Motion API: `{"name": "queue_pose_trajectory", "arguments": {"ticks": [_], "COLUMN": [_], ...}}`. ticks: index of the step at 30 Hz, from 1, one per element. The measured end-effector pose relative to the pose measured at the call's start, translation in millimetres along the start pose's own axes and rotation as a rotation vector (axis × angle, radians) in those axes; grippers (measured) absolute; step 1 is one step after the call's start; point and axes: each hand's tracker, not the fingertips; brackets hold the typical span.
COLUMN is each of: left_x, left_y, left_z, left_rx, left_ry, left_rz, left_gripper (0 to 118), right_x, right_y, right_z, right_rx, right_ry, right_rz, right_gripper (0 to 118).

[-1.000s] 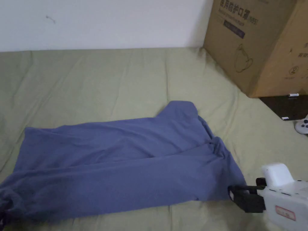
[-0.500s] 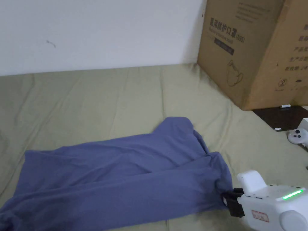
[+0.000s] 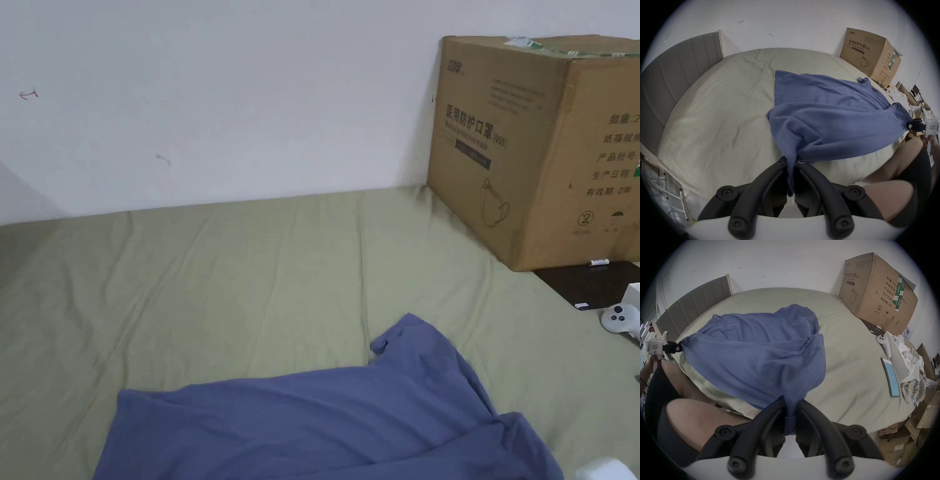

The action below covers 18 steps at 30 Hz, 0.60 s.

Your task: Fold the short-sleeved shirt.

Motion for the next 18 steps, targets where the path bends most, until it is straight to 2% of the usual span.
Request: {"name": "queue_pose_trajectory", "arguments": {"ticks": [3,4,6,7,8,12,13,14,15,16,17,18], "left_x": [3.3,7.7,11.2,8.2,7.6,15.9,18.3,20.8,24.0,26.7,29.4,30.9], "left_y": [-11.1,-13.0,-16.1,-14.3,-10.6,18.3,29.1,39.6,51.2,61.4,74.2,86.8], "left_z": [3.8,9.9,25.7,37.7,48.8,76.4,78.9,79.8,79.7,78.1,72.4,64.7], "left_rx": [-0.004,0.026,0.128,0.162,0.202,0.32,0.336,0.347,0.368,0.383,0.388,0.392], "left_ry": [0.006,0.059,0.08,0.04,0.031,0.13,0.13,0.128,0.132,0.137,0.137,0.141], "left_rz": [0.034,0.04,0.038,0.073,0.102,0.104,0.099,0.096,0.085,0.07,0.054,0.052], "left_gripper": [6,15,80,98,99,96,91,74,54,32,7,3], "right_x": [-2.4,-4.3,-8.3,-7.6,-9.6,-18.1,-20.4,-23.4,-26.5,-31.7,-37.8,-41.8], "right_y": [-4.4,-3.9,-2.7,-0.3,2.8,33.5,43.2,52.0,63.5,73.6,85.1,96.5], "right_z": [-2.7,-0.1,11.1,22.1,34.9,77.7,82.8,86.7,90.3,89.6,85.9,82.0], "right_rx": [-0.005,-0.012,0.004,0.06,0.132,0.312,0.352,0.395,0.443,0.468,0.48,0.483], "right_ry": [-0.033,-0.059,-0.154,-0.181,-0.193,-0.15,-0.117,-0.085,-0.064,-0.073,-0.094,-0.102], "right_rz": [-0.034,-0.05,-0.031,-0.016,-0.011,-0.093,-0.107,-0.114,-0.099,-0.079,-0.055,-0.049], "right_gripper": [10,17,61,81,91,90,89,83,70,49,18,10]}}
